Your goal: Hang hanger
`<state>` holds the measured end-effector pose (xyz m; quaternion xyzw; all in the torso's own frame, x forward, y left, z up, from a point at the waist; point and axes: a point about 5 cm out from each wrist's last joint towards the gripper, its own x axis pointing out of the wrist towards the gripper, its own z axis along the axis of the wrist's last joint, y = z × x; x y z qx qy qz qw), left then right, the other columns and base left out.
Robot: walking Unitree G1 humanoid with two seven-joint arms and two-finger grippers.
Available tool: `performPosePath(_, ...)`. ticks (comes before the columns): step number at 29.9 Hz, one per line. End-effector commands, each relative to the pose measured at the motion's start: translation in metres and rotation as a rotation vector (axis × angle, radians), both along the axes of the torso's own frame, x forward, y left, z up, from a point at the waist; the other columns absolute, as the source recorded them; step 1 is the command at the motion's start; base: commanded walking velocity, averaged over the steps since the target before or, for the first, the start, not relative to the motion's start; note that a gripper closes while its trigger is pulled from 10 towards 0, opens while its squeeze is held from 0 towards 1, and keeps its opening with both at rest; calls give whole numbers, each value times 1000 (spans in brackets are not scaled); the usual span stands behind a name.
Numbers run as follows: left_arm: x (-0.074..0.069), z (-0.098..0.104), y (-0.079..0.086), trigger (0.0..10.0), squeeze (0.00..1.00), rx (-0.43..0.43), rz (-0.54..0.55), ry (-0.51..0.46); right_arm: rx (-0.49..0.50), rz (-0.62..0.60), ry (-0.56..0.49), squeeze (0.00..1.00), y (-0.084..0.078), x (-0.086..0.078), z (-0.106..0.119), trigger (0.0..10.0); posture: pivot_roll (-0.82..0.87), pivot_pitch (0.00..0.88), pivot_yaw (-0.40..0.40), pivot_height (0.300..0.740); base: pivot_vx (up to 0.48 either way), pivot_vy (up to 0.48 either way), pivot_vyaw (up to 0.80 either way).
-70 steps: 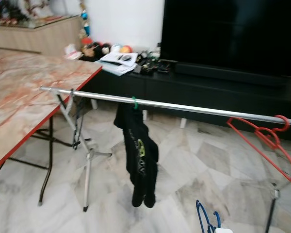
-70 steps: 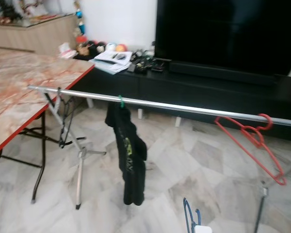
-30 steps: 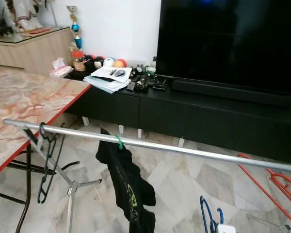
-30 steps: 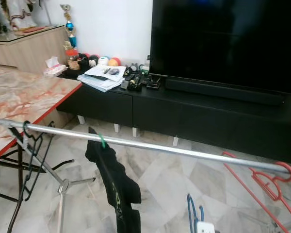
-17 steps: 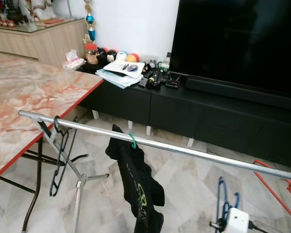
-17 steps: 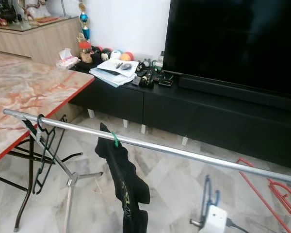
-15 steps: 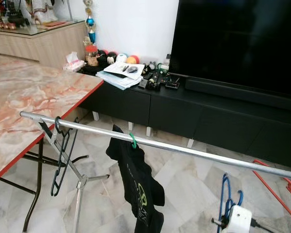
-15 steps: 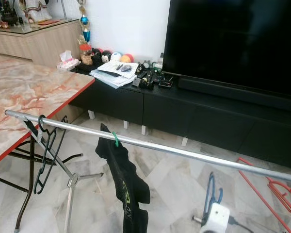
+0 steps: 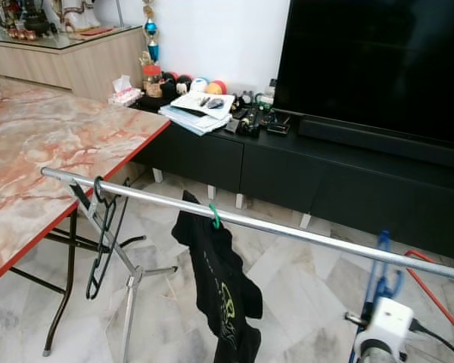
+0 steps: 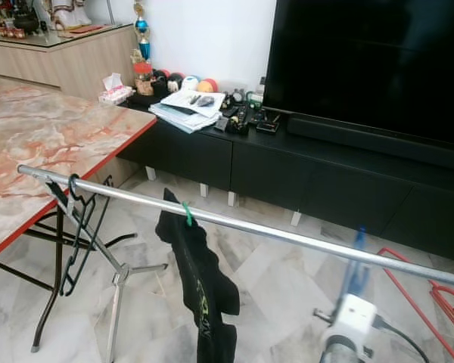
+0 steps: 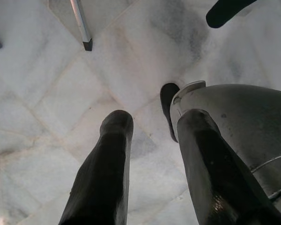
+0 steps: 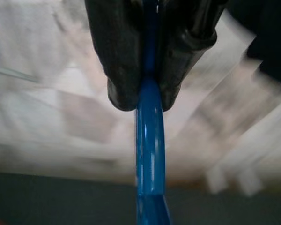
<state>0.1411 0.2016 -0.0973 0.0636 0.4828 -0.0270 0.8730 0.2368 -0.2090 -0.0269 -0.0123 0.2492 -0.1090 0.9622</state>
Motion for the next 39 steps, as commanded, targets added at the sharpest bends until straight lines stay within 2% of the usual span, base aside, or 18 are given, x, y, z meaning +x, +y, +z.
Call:
performPosePath(1, -10, -4, -6, 10000, 0, -23, -22, 41, -37, 100, 52, 0, 3, -1, 0, 10000, 66, 0, -38, 740, 0, 0, 0)
performPosePath(3, -10, -4, -2, 10000, 0, -23, -20, 40, -50, 108, 45, 0, 0, -5, 3, 10000, 66, 0, -38, 740, 0, 0, 0)
performPosePath(5, -11, -4, 1, 10000, 0, -22, -17, 39, -72, 66, 30, 0, -7, -8, 11, 10000, 69, 0, -42, 740, 0, 0, 0)
performPosePath(6, -11, -3, 3, 10000, 0, -20, -18, 39, -77, -26, -16, 0, -13, -9, 22, 10000, 67, 0, -43, 740, 0, 0, 0)
performPosePath(10, -13, -3, 9, 10000, 0, -18, -18, 42, -73, -161, -96, 0, -18, -13, 41, 10000, 61, 0, -41, 740, 0, 0, 0)
performPosePath(13, -12, -3, 4, 10000, 0, -18, -30, 41, -75, -198, -115, 0, -16, -20, 48, 10000, 55, 0, -36, 740, 0, 0, 0)
performPosePath(17, -12, -3, 3, 10000, 0, -18, -36, 41, -57, -188, -120, 0, -11, -21, 53, 10000, 49, 0, -30, 740, 0, 0, 0)
performPosePath(21, -11, -3, 2, 10000, 0, -16, -48, 42, -15, -192, -117, 0, -5, -10, 59, 10000, 49, 0, -30, 740, 0, 0, 0)
performPosePath(22, -11, -3, 2, 10000, 0, -18, -47, 41, 13, -186, -120, 0, -3, -3, 62, 10000, 55, 0, -29, 740, 0, 0, 0)
performPosePath(24, -11, -3, 2, 10000, 0, -18, -47, 40, 26, -186, -122, 0, -2, -1, 64, 10000, 55, 0, -29, 740, 0, 0, 0)
performPosePath(25, -11, -3, 2, 10000, 0, -19, -46, 39, 40, -177, -129, 0, -2, 8, 67, 10000, 58, 0, -29, 740, 0, 0, 0)
performPosePath(27, -11, -3, 2, 10000, 0, -20, -45, 39, 40, -171, -133, 0, -3, 12, 68, 10000, 58, 0, -29, 740, 0, 0, 0)
performPosePath(28, -11, -3, 3, 10000, 0, -20, -44, 40, 39, -153, -122, 0, -3, 19, 68, 10000, 61, 0, -30, 740, 0, 0, 0)
performPosePath(31, -12, -3, 4, 10000, 0, -22, -47, 45, 37, -122, -76, 0, -3, 25, 64, 10000, 60, 0, -30, 740, 0, 0, 0)
performPosePath(39, -13, -3, 6, 10000, 0, -21, -41, 51, 56, -71, 37, 0, -1, 35, 53, 10000, 69, 0, -30, 740, 0, 0, 0)
